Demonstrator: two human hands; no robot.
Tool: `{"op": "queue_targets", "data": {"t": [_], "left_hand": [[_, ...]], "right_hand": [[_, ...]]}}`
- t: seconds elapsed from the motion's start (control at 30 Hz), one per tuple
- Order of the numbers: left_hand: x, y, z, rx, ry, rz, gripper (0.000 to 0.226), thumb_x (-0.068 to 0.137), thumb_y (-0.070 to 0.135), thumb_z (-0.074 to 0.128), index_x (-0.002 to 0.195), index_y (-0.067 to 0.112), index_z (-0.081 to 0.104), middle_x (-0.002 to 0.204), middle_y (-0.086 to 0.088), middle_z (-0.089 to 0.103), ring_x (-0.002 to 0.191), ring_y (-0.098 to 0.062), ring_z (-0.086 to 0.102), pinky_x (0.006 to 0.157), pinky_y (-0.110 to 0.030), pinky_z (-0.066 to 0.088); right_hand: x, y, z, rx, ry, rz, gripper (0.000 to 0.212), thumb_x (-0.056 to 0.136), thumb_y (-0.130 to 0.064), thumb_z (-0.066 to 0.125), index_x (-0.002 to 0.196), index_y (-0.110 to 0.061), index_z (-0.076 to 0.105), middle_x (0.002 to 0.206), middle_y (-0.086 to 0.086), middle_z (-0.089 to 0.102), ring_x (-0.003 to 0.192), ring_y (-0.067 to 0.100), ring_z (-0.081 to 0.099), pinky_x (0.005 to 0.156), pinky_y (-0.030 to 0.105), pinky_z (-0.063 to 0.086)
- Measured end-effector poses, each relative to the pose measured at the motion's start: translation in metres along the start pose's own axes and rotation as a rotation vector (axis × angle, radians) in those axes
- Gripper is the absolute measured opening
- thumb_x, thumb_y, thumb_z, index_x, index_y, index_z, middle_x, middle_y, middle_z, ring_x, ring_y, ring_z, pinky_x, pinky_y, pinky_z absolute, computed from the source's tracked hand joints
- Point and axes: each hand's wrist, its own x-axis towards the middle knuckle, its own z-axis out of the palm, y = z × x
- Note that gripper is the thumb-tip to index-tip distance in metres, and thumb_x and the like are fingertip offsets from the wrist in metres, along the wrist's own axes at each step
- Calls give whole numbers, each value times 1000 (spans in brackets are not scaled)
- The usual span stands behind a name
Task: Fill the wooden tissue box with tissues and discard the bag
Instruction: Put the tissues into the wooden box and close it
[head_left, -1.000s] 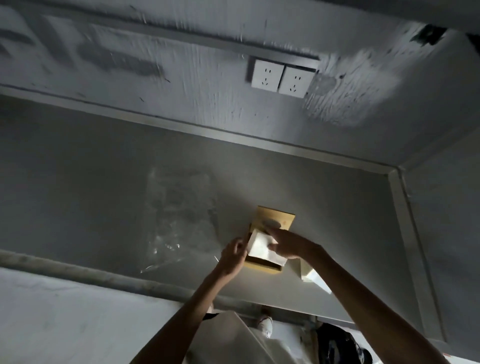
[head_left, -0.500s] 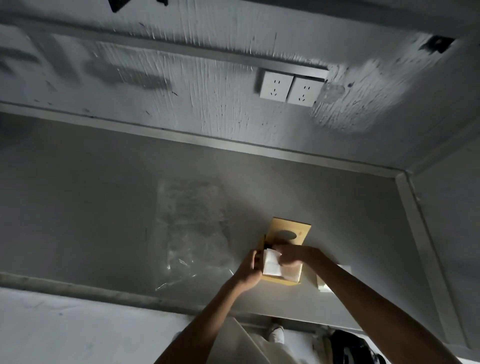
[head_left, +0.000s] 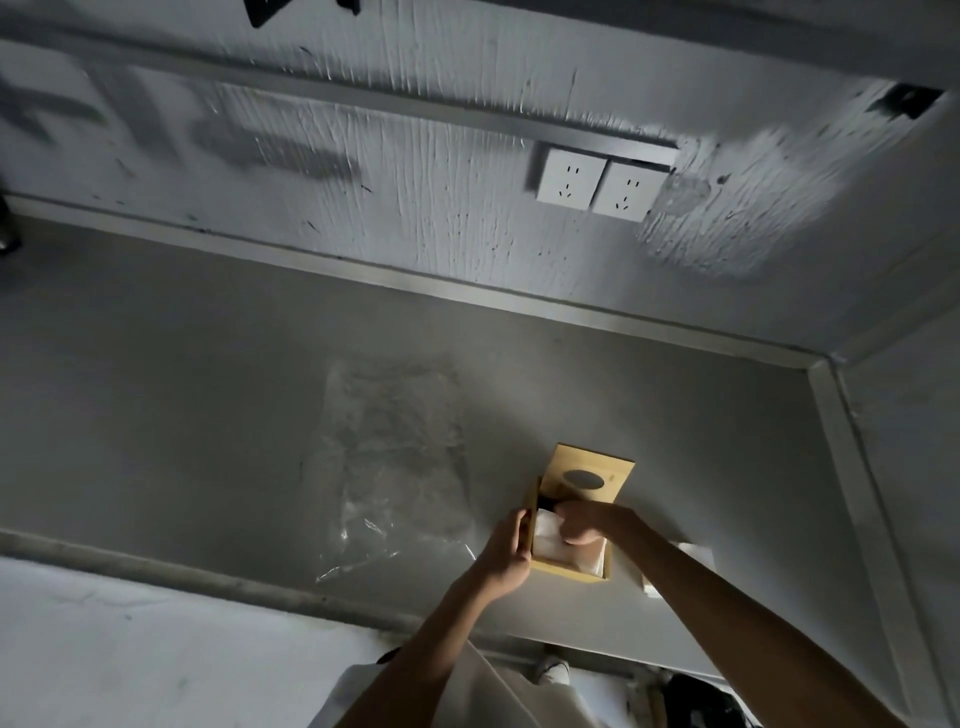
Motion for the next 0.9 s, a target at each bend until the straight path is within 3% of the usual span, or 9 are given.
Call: {"op": "queue_targets", "data": {"t": [0.1, 0.23, 0.33, 0.43, 0.5, 0.57, 0.63, 0.77, 0.9], "left_hand": [[-13, 14, -8, 17, -11, 1, 58, 89, 8, 44, 145, 18, 32, 140, -7, 45, 126, -22, 49, 106, -31, 43], [-17, 19, -8, 37, 17, 10, 56, 93, 5, 42, 147, 13, 29, 146, -13, 39, 132, -25, 43, 110, -28, 35], [-16, 21, -9, 25, 25, 7, 59, 94, 6, 43, 149, 15, 24, 149, -14, 35, 136, -26, 39, 112, -31, 33], [-20, 20, -7, 19, 21, 6, 59, 94, 6, 45, 149, 17, 25, 148, -14, 37, 134, -26, 41, 111, -33, 36], [-20, 17, -6, 20, 40, 2, 57, 95, 6, 43, 149, 14, 26, 150, -14, 36, 136, -25, 39, 111, -30, 33], [-20, 18, -7, 22, 43, -2, 56, 96, 6, 42, 149, 13, 26, 151, -14, 34, 137, -25, 37, 110, -27, 30], [-17, 16, -5, 2, 54, 10, 54, 97, 5, 41, 148, 12, 27, 151, -13, 35, 137, -24, 37, 105, -22, 29], [-14, 16, -5, 6, 47, 6, 57, 94, 4, 43, 148, 15, 28, 149, -11, 37, 134, -23, 40, 108, -26, 34], [-14, 14, -6, -20, 49, 22, 62, 89, 5, 46, 146, 21, 29, 146, -8, 41, 131, -22, 44, 111, -37, 38]], "right_hand": [[0, 3, 2, 66, 49, -22, 42, 93, -18, 50, 134, -8, 45, 132, 9, 53, 119, 25, 51, 101, 30, 42], [6, 4, 12, 224, 105, -41, 49, 89, -11, 60, 136, -8, 47, 133, 15, 55, 104, 23, 61, 86, 28, 49], [19, 9, 22, 244, 225, -48, 55, 87, -8, 64, 138, -14, 46, 131, 8, 57, 106, 23, 61, 90, 31, 50], [20, 7, 36, 332, 306, -49, 35, 95, -16, 55, 129, -13, 52, 117, 2, 58, 98, 20, 57, 101, 34, 44], [16, 3, 36, 338, 403, -67, 35, 93, -14, 57, 127, -14, 50, 107, -4, 52, 104, 23, 55, 93, 31, 45], [18, 8, 41, 477, 443, 17, 20, 88, -8, 64, 102, -13, 51, 93, 0, 50, 97, 21, 50, 84, 31, 46], [21, 6, 43, 535, 468, -22, 24, 87, -5, 63, 85, -23, 47, 81, -5, 46, 97, 17, 46, 81, 30, 41], [37, 15, 53, 628, 505, -1, 19, 87, -15, 65, 101, -4, 60, 80, 4, 56, 73, 14, 54, 66, 25, 45], [28, 5, 48, 511, 482, -38, 8, 89, -14, 62, 85, -17, 56, 86, 8, 57, 82, 21, 56, 76, 30, 46]]}}
